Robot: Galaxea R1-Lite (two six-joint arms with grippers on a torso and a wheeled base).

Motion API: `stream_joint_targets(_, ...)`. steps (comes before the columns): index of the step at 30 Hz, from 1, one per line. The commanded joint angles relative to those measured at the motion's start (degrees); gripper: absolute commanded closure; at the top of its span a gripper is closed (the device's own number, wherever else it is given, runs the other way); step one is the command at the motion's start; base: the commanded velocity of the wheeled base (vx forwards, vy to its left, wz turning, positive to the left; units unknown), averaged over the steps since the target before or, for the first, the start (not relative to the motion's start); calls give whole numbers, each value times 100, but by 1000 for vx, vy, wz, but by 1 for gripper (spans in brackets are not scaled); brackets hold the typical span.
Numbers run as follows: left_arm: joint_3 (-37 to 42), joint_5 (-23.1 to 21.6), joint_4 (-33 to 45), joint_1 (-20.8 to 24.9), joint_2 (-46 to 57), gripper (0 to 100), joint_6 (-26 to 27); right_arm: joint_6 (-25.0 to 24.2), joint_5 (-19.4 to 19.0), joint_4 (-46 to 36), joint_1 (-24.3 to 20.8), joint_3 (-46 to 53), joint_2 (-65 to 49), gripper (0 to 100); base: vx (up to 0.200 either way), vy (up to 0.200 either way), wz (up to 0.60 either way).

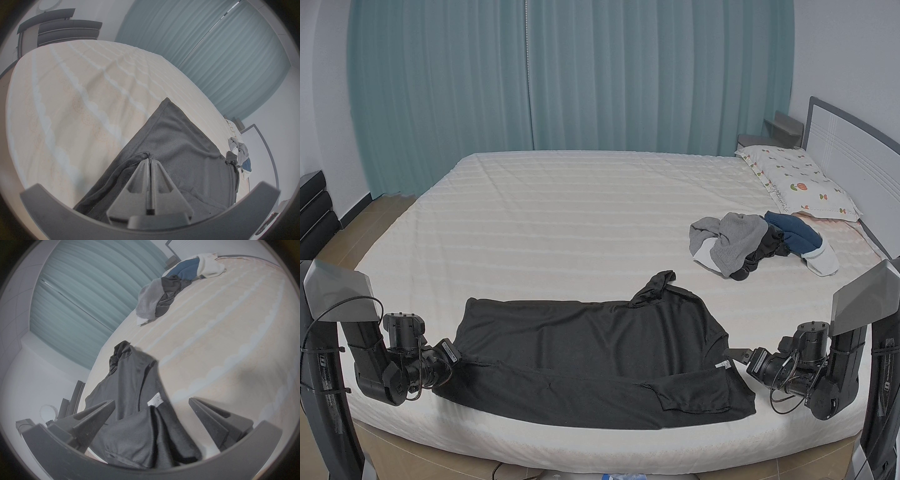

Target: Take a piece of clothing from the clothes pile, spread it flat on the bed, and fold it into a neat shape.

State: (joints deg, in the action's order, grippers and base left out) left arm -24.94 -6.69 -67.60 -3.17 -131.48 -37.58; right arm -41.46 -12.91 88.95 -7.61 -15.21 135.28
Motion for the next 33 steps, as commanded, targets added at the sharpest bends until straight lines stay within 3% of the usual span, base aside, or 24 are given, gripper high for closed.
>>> stream_joint_targets(1,51,-7,1,1,34,100,-3,-20,-10,52,-127,-43,-89,0,0,0,0)
stream_joint_targets(7,86,1,1,1,61,100,-12,94,25,43,-276,-140,-256,0,0,0,0)
stream_joint_targets(13,130,1,1,1,87,100,-12,868,52,52,-206,-87,34,0,0,0,0)
stream_joint_targets(33,130,1,10,1,78,100,-12,991,87,25,-505,-483,376,0,0,0,0)
